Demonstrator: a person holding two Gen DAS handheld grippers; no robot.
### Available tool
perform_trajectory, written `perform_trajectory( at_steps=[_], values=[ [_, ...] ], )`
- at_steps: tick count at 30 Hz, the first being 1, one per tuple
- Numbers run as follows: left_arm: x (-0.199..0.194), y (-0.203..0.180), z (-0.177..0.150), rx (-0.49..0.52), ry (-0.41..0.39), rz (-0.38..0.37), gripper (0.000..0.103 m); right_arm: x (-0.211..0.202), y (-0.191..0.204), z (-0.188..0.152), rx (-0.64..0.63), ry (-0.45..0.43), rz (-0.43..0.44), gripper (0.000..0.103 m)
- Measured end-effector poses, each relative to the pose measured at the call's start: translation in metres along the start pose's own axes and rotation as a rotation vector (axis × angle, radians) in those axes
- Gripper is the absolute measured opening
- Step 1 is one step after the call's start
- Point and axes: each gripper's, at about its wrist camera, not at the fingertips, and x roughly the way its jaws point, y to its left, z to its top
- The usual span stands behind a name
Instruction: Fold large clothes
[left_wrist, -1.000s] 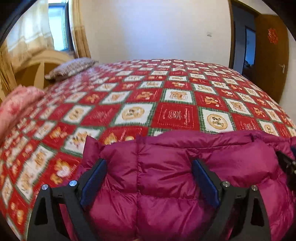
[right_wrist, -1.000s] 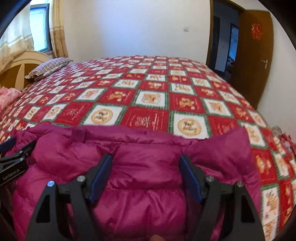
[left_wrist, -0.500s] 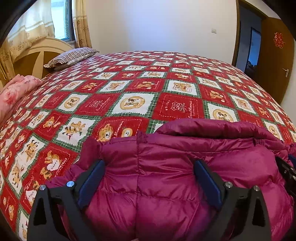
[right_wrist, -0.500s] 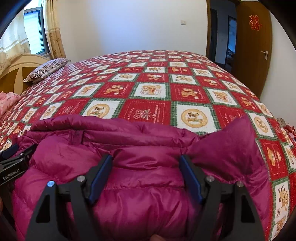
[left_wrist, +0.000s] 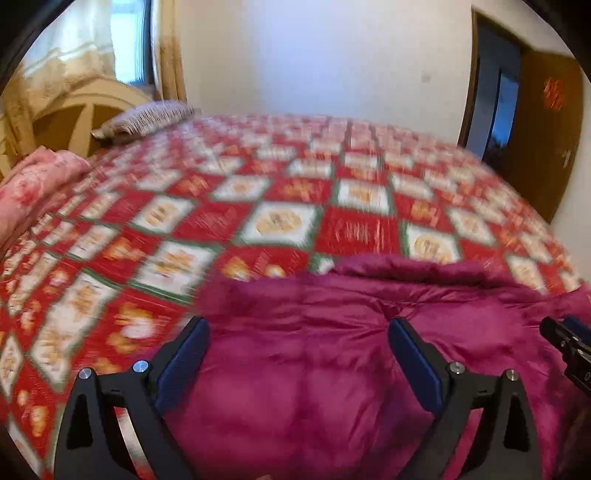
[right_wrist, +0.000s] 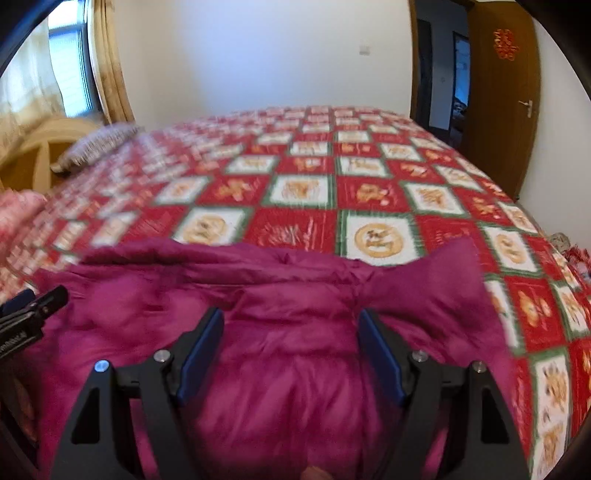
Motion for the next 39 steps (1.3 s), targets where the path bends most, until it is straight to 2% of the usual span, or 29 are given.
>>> perform_trajectory(
  at_steps=[3,7,10,13,17,21,22,24,27,29,31,33,34,36,38,39],
  values=[
    [-0.045,0.027,-0.022,-0.017,-0.046,0.050,0.097,-0.045,0.016,-0.015,-0.031,-0.041,0.042,0.081],
    [-0.060,0.066,-0.078,-0.138,0.093,-0.003,0.097,-0.069,0.045,-0.048,-0.104,-0.051,0.058,0.082],
    [-0.059,0.077,-0.105,-0.219,0.132,-0.017,0.097,-0.060,0.068,-0.071,-0.189,-0.015,0.012,0.082],
    [-0.054,0.072,-0.109,-0.235,0.133,-0.006,0.097,-0.043,0.078,-0.083,-0.254,0.011,-0.028,0.082],
    [-0.063,0.082,-0.107,-0.286,0.108,0.048,0.097,-0.036,0.074,-0.080,-0.233,0.043,-0.026,0.084],
    [-0.079,0.104,-0.114,-0.388,0.072,0.064,0.097,-0.052,0.074,-0.082,-0.225,-0.011,-0.018,0.084],
    [-0.078,0.108,-0.117,-0.421,0.072,0.048,0.097,-0.048,0.076,-0.085,-0.230,0.001,-0.018,0.084],
    [-0.067,0.105,-0.119,-0.448,0.132,-0.036,0.097,-0.038,0.081,-0.092,-0.251,0.015,-0.037,0.085],
    [-0.066,0.085,-0.111,-0.376,0.118,-0.133,0.097,-0.036,0.085,-0.092,-0.271,0.013,-0.039,0.085],
    [-0.060,0.071,-0.107,-0.322,0.119,-0.155,0.097,-0.035,0.084,-0.091,-0.268,0.012,-0.034,0.085],
    [-0.048,0.067,-0.108,-0.325,0.154,-0.179,0.096,-0.034,0.084,-0.091,-0.268,0.017,-0.034,0.085],
    [-0.045,0.065,-0.107,-0.315,0.146,-0.179,0.096,-0.035,0.085,-0.093,-0.277,0.019,-0.043,0.085],
    [-0.045,0.064,-0.106,-0.308,0.144,-0.191,0.093,-0.036,0.086,-0.095,-0.279,0.019,-0.046,0.085],
    [-0.043,0.063,-0.105,-0.300,0.144,-0.220,0.080,-0.036,0.087,-0.096,-0.284,0.019,-0.053,0.086],
    [-0.042,0.062,-0.105,-0.298,0.145,-0.281,0.041,-0.036,0.089,-0.097,-0.290,0.016,-0.056,0.086],
    [-0.043,0.062,-0.107,-0.304,0.152,-0.308,0.036,-0.036,0.089,-0.097,-0.292,0.015,-0.058,0.086]
  ],
)
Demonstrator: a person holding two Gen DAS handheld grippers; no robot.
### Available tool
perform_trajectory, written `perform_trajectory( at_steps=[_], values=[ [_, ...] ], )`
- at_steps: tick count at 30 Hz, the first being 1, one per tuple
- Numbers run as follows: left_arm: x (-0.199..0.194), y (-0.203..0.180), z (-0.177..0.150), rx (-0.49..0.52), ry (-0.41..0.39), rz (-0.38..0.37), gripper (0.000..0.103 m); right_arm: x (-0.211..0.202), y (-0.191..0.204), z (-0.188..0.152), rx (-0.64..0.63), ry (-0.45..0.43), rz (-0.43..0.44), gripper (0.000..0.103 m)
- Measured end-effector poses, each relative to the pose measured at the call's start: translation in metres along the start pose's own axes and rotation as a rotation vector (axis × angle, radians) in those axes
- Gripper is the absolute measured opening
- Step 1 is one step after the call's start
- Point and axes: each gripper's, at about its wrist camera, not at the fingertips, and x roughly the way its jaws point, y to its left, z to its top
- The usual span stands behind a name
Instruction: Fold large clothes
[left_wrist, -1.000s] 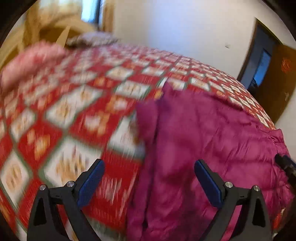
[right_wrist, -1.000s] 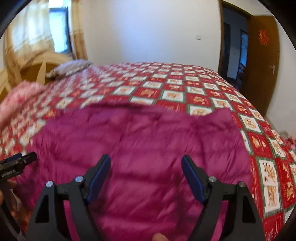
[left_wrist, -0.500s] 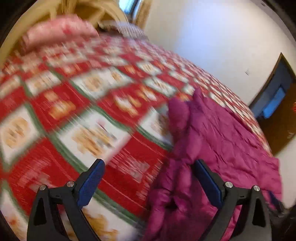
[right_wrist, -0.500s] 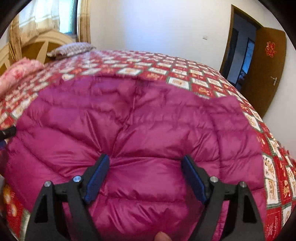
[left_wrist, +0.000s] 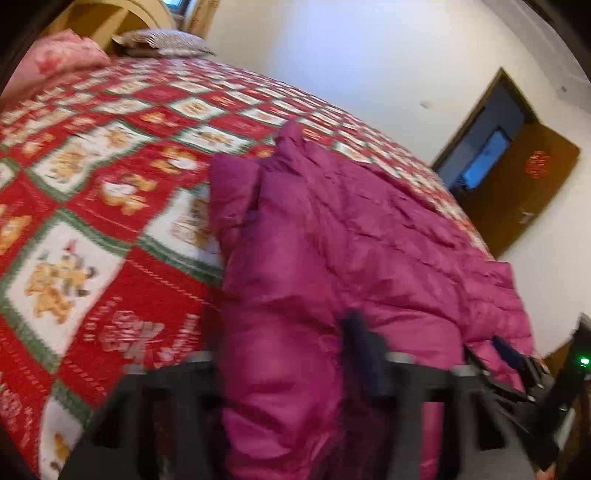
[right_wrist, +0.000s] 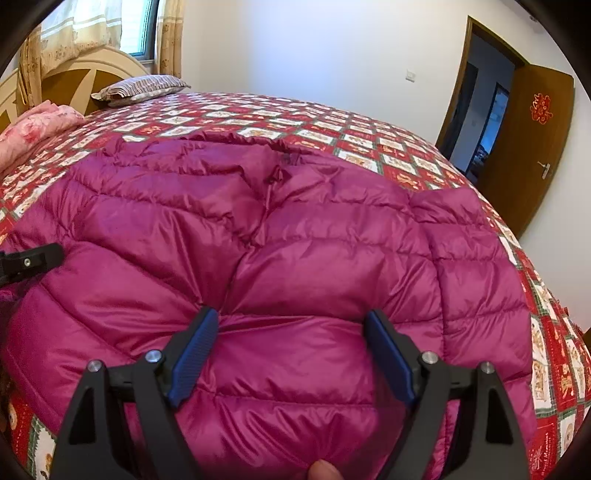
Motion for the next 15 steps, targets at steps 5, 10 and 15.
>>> perform_trajectory(
  at_steps=[5,10,15],
  values=[
    [-0.005,-0.006,0.001,-0.004,-0.023,-0.028,0.012,-0.001,0.001,0.000,-0.005,0.002,-0.005,0.086],
    [-0.023,0.012,0.001,-0.066,-0.045,-0.087,0.010,-0.007,0.016,0.001,-0.038,-0.001,-0.020,0.085],
    [-0.052,0.039,0.002,-0.131,-0.074,-0.108,0.010,-0.014,0.046,0.002,-0.050,0.001,0.013,0.086]
  ],
)
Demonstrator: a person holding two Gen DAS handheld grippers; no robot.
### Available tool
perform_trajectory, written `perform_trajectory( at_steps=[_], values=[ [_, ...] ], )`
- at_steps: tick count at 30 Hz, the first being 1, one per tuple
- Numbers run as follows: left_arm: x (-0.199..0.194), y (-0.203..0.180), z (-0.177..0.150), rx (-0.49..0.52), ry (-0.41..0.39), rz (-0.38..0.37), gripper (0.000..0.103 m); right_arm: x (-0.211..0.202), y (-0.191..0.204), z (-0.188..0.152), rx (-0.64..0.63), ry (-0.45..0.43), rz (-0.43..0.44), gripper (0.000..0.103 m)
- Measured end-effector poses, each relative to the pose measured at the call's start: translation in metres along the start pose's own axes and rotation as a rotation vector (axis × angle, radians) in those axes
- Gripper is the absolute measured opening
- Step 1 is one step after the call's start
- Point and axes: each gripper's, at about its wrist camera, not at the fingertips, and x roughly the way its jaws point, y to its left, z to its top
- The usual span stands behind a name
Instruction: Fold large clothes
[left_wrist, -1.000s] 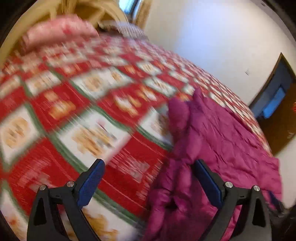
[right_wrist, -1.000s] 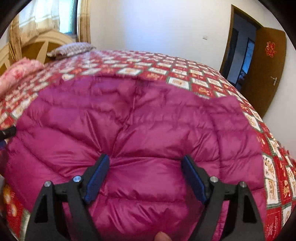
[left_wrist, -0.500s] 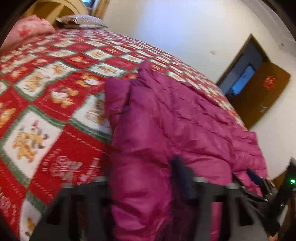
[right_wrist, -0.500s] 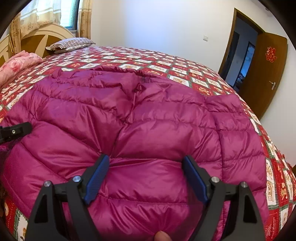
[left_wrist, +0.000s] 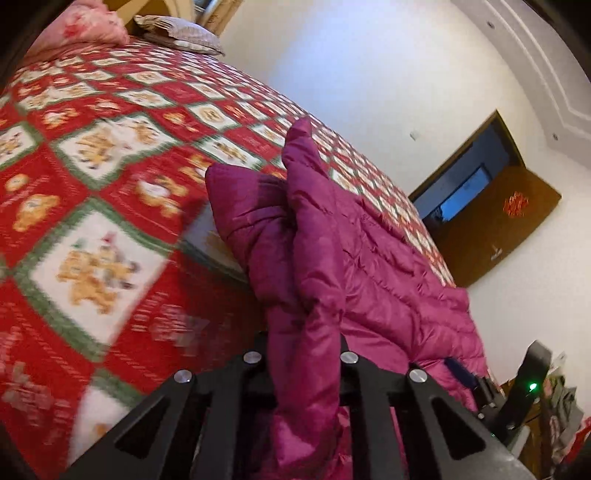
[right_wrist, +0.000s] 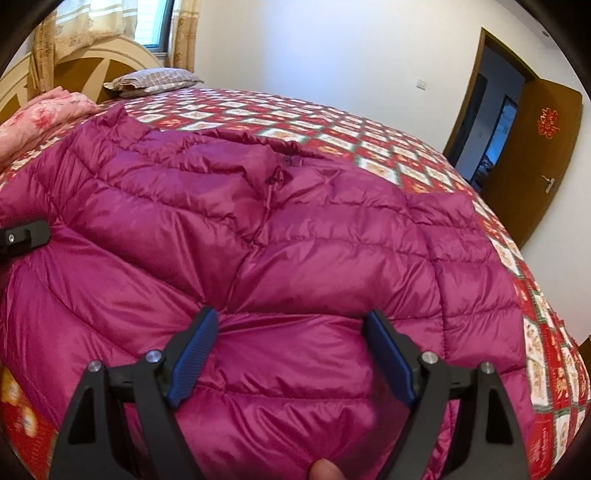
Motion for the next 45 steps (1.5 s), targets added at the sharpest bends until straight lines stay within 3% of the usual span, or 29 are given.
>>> perform_trajectory(
  at_steps=[5,7,10,15,19,22,27,29,34,37,39,41,43,45],
  values=[
    [-0.036,0.028,0.012,-0.051,-0.035,0.024,0.009,-0.014,0.038,0.006,-0.042,-0.021,0.126,0.085],
    [-0.053,0.034,0.019,-0.059,-0.056,0.029,0.009,-0.026,0.039,0.008,-0.025,-0.032,0.205,0.084],
    [-0.082,0.029,0.031,-0.035,-0.108,0.039,0.009,-0.054,0.029,0.006,-0.008,-0.100,0.239,0.084],
    [-0.114,-0.017,0.053,0.101,-0.201,0.057,0.009,-0.067,-0.042,0.008,0.148,-0.144,0.191,0.084],
    [-0.118,-0.089,0.059,0.309,-0.239,0.085,0.009,-0.060,-0.114,-0.001,0.296,-0.130,0.090,0.084],
    [-0.104,-0.154,0.048,0.497,-0.247,0.105,0.009,-0.065,-0.153,-0.009,0.388,-0.138,0.049,0.084],
    [-0.039,-0.255,-0.014,0.824,-0.181,0.124,0.009,-0.066,-0.205,-0.027,0.500,-0.143,-0.017,0.085],
    [-0.002,-0.281,-0.053,0.975,-0.163,0.170,0.010,-0.065,-0.221,-0.037,0.542,-0.137,-0.025,0.085],
    [0.087,-0.291,-0.124,1.179,-0.069,0.263,0.011,-0.060,-0.240,-0.058,0.579,-0.111,-0.037,0.085],
    [0.106,-0.298,-0.153,1.253,-0.090,0.302,0.022,-0.055,-0.248,-0.068,0.595,-0.089,-0.035,0.085],
    [0.102,-0.304,-0.167,1.312,-0.110,0.306,0.045,-0.051,-0.252,-0.072,0.598,-0.080,-0.036,0.085],
    [0.084,-0.312,-0.181,1.369,-0.188,0.295,0.081,-0.048,-0.254,-0.071,0.603,-0.075,-0.037,0.085],
    [0.059,-0.317,-0.185,1.386,-0.247,0.256,0.087,-0.047,-0.256,-0.068,0.603,-0.077,-0.037,0.085],
    [0.041,-0.322,-0.184,1.379,-0.258,0.228,0.091,-0.048,-0.255,-0.063,0.592,-0.081,-0.040,0.085]
  ],
)
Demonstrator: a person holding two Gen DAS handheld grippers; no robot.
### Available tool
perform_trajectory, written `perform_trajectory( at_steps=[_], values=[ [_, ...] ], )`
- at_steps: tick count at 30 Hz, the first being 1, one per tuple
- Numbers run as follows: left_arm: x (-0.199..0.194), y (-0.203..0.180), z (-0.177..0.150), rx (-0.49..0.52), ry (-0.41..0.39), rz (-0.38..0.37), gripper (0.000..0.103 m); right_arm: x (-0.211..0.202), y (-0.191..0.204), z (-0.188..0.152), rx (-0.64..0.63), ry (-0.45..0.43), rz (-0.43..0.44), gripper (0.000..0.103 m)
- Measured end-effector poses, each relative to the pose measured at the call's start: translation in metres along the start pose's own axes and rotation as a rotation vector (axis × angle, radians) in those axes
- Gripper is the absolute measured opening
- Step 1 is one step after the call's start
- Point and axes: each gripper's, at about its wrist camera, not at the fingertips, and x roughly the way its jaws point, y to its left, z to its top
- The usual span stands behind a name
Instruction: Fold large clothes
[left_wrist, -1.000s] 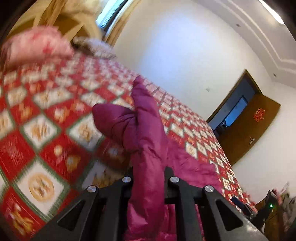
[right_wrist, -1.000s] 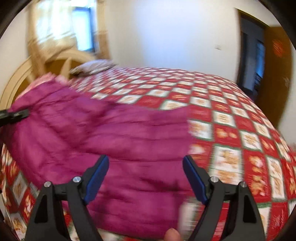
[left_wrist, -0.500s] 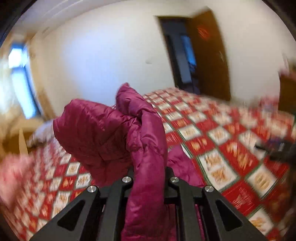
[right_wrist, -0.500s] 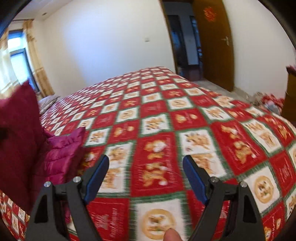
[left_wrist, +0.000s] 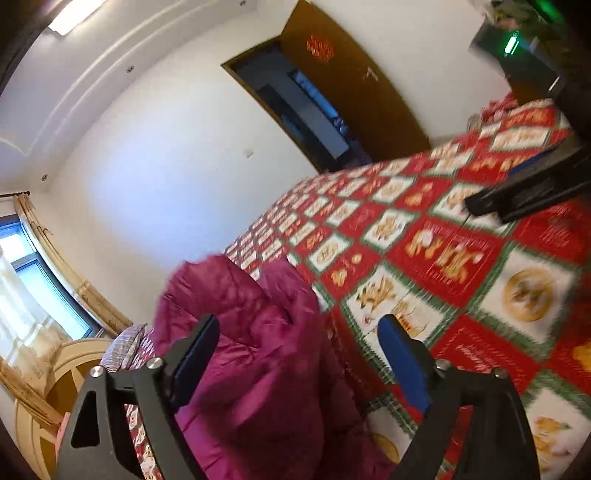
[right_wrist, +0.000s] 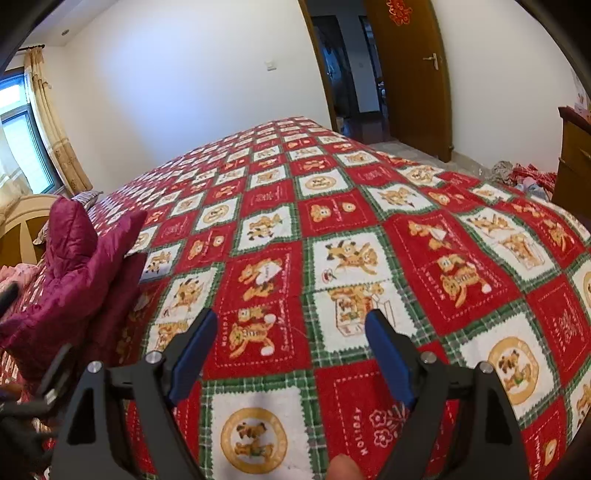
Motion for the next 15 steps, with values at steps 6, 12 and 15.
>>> perform_trajectory(
  at_steps=[6,12,15],
  values=[
    [-0.006,0.096,-0.027,-0.232,0.091,0.030,0.094,-0.014,0.043,0.030,-0.110,-0.020,0.043,0.079],
    [0.037,0.217,-0.081,-0.551,0.289,0.158,0.094,-0.020,0.141,0.073,-0.212,-0.019,0.163,0.070],
    [0.024,0.236,-0.087,-0.653,0.224,0.045,0.094,-0.029,0.189,0.086,-0.279,-0.048,0.177,0.070]
  ],
)
